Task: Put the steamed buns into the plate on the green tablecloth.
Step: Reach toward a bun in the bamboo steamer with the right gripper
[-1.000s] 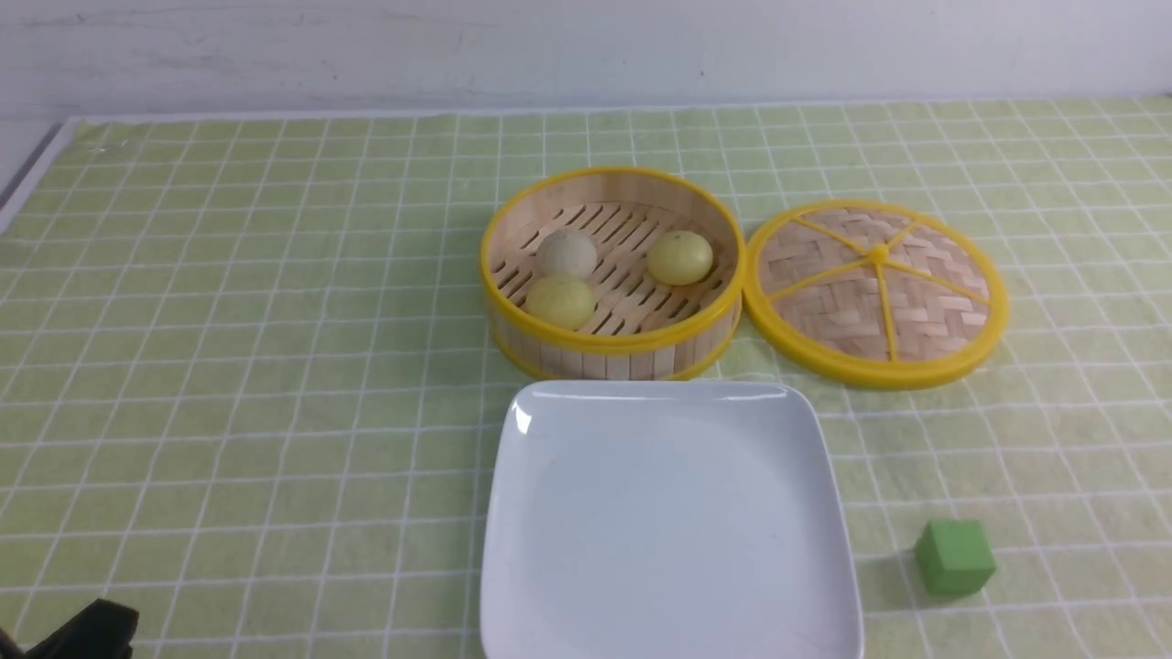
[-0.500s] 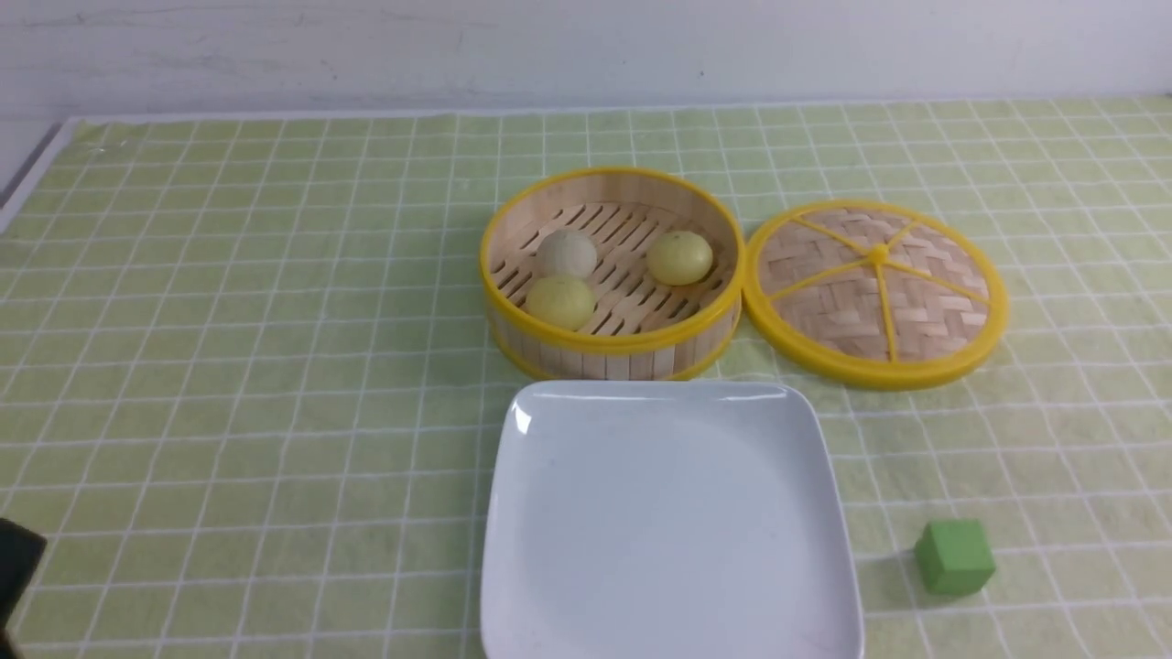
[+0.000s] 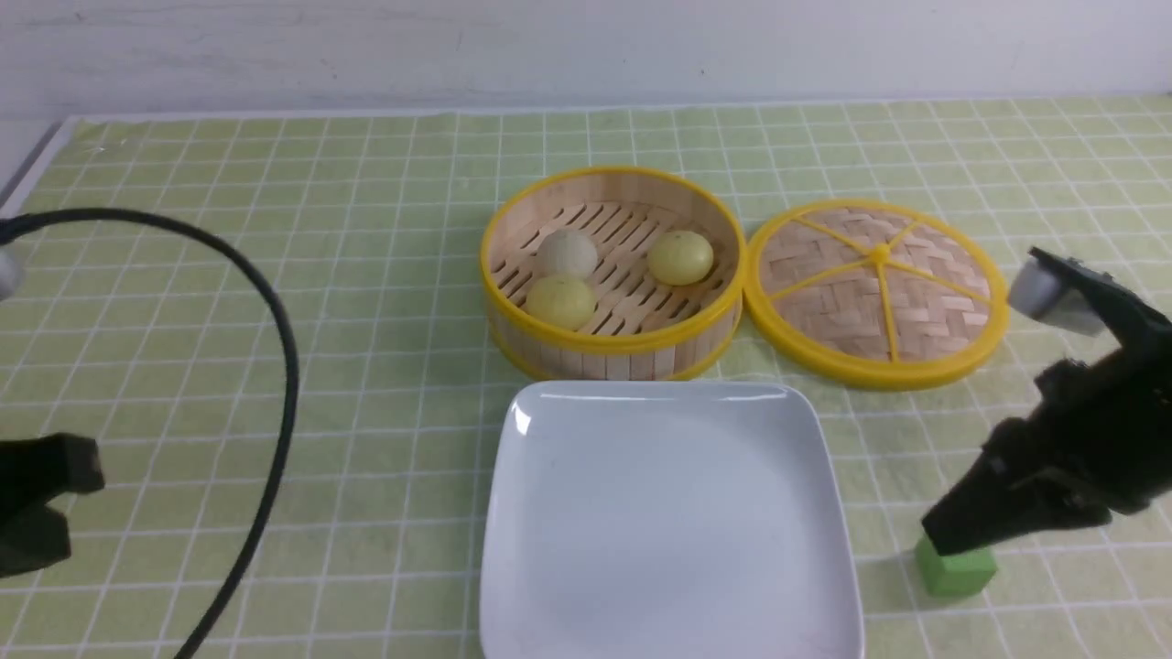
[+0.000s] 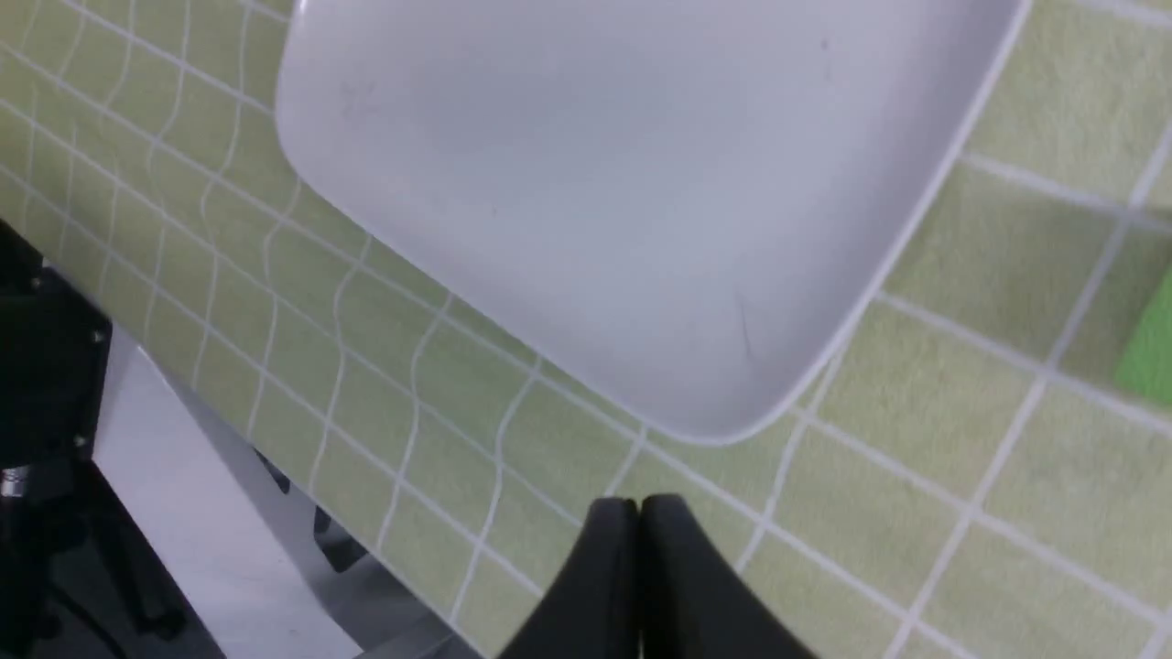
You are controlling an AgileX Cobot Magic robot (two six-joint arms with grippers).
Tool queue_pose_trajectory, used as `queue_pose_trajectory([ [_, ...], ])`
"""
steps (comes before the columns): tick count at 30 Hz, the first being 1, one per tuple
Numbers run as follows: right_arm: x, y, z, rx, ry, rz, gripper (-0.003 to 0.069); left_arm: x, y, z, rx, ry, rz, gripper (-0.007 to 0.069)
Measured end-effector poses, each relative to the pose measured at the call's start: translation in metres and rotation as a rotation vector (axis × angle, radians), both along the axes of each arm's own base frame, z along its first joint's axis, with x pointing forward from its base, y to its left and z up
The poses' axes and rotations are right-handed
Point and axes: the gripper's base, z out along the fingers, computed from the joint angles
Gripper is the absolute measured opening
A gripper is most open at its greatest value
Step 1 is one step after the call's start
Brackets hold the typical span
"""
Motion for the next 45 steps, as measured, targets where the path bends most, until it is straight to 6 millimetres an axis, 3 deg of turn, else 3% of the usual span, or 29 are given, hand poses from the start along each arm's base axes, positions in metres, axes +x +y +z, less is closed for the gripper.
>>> queue_pose_trajectory([
  [6,0.027,0.031,0.009,-0.122,-0.067,0.060,0.0033,0.030,-0.010,-0.018,-0.091,0.088,-0.095,0.0050],
  [12,0.087,0.069,0.013,-0.313,-0.155,0.072,0.0092,0.061,-0.019,-0.043,-0.215,0.157,-0.148,0.0268],
  [17,0.140,0.099,0.013,-0.308,-0.249,0.041,0.0196,0.072,-0.023,-0.056,-0.254,0.200,-0.170,0.0419],
  [25,0.219,0.126,-0.033,-0.356,-0.392,-0.005,0.0374,0.075,-0.023,-0.059,-0.261,0.211,-0.169,0.0464],
  [29,0.245,0.130,-0.048,-0.391,-0.496,-0.059,0.0412,0.075,-0.023,-0.059,-0.261,0.211,-0.170,0.0464],
  [33,0.256,0.133,-0.068,-0.395,-0.520,-0.082,0.0414,0.075,-0.023,-0.059,-0.262,0.210,-0.169,0.0462],
  [37,0.260,0.136,-0.077,-0.385,-0.539,-0.089,0.0378,0.075,-0.023,-0.059,-0.263,0.209,-0.168,0.0440],
  [39,0.261,0.136,-0.078,-0.385,-0.536,-0.090,0.0307,0.075,-0.023,-0.059,-0.263,0.206,-0.167,0.0422],
  [43,0.255,0.134,-0.063,-0.376,-0.512,-0.091,0.0050,0.075,-0.023,-0.059,-0.263,0.206,-0.167,0.0386],
  [44,0.254,0.134,-0.061,-0.376,-0.511,-0.090,0.0043,0.075,-0.023,-0.059,-0.263,0.206,-0.167,0.0385],
  [45,0.246,0.131,-0.043,-0.379,-0.485,-0.084,0.0014,0.075,-0.023,-0.059,-0.265,0.209,-0.167,0.0372],
])
